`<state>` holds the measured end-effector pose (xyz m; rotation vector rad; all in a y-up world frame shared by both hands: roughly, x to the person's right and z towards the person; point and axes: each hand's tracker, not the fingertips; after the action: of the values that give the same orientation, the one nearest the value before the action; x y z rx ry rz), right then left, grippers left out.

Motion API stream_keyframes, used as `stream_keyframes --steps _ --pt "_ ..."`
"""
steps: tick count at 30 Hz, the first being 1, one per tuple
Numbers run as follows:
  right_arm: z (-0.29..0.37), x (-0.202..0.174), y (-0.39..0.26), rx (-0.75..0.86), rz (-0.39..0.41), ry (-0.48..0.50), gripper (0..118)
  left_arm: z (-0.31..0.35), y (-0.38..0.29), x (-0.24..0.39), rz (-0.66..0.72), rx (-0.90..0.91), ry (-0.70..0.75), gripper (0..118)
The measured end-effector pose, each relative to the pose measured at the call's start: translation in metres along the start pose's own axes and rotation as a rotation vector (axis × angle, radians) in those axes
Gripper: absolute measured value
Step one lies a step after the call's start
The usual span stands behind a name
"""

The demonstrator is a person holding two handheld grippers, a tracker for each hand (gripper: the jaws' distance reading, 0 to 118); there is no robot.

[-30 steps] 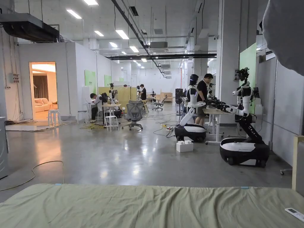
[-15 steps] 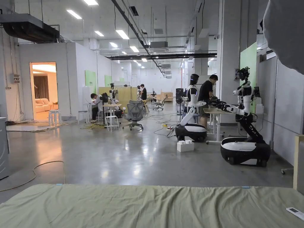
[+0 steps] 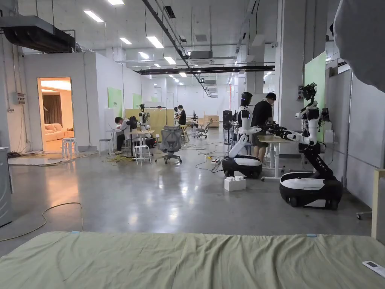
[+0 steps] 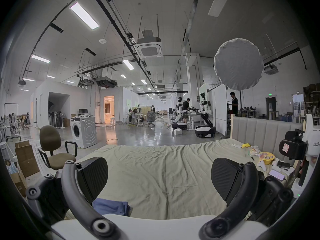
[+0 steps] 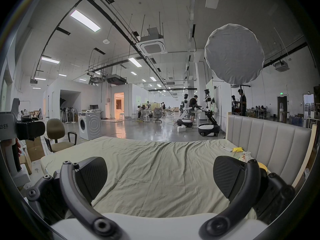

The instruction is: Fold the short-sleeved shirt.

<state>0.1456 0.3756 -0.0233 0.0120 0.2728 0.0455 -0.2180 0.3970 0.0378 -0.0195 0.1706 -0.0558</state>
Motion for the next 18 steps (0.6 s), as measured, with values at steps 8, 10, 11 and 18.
stream_keyframes --steps 8,10,11,18 --pt "-0.001 0.002 0.002 0.003 -0.004 0.012 118 -0.001 0.0 0.003 -0.01 -0.004 -0.004 118" --pt "-0.006 0.005 0.005 -0.046 -0.065 0.023 118 -0.001 0.0 0.004 -0.014 -0.006 -0.007 118" --pt "-0.009 0.007 0.007 -0.086 -0.12 0.022 118 -0.001 0.0 0.005 -0.014 -0.006 -0.008 118" --pt "-0.017 0.0 0.024 -0.255 -0.31 -0.183 118 -0.003 -0.001 0.01 0.022 -0.019 -0.031 118"
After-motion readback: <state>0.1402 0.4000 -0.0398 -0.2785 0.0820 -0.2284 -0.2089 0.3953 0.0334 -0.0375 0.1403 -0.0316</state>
